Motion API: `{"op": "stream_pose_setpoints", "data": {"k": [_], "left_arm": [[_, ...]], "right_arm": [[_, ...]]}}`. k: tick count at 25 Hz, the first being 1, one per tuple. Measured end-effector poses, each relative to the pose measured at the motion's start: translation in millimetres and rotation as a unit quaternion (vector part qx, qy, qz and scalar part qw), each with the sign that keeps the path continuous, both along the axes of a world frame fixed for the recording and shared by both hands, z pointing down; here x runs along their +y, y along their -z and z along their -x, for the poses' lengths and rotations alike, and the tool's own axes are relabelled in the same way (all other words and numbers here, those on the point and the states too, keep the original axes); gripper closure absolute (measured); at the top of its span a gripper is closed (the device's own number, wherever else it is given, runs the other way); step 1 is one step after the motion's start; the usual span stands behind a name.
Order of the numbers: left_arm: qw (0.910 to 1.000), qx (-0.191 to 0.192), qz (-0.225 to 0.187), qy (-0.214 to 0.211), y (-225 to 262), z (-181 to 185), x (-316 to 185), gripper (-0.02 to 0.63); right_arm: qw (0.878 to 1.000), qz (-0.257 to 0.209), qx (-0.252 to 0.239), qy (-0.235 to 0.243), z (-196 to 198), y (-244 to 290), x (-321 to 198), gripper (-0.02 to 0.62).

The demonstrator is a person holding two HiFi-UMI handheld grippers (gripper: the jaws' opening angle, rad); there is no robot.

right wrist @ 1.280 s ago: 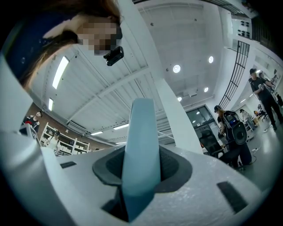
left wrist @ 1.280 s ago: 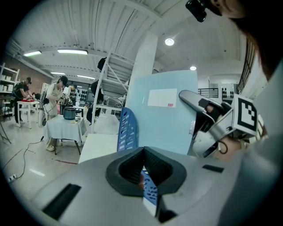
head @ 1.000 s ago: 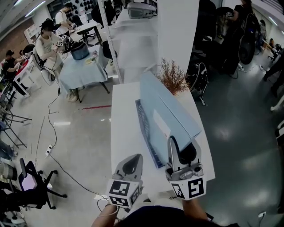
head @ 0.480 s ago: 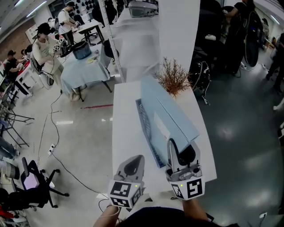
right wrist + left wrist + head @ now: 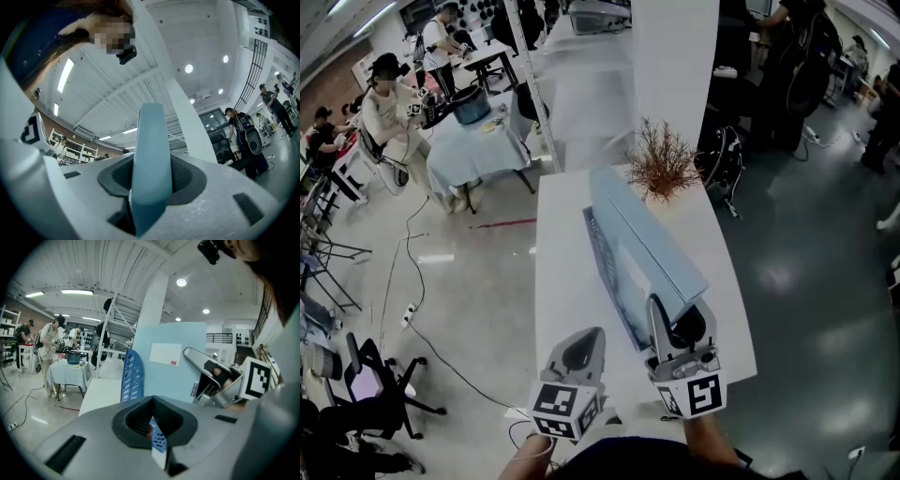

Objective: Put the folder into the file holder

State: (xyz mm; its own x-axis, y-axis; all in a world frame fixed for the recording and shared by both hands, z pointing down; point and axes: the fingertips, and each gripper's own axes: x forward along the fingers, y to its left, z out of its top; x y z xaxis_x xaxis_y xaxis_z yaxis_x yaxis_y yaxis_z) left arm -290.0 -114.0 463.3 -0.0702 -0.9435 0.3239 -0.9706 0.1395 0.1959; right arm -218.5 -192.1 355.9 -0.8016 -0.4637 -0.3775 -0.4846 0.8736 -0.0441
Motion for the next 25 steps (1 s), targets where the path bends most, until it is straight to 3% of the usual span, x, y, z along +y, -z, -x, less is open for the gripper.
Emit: {"op": "stream_pose_setpoints", "data": {"k": [25], "left_arm": [[0.9998, 0.016, 0.003, 0.013, -3, -15, 14, 0.601]], "right_arm": [[0.996, 0.054, 0.066, 0.009, 1, -54, -1, 0.446]]}}
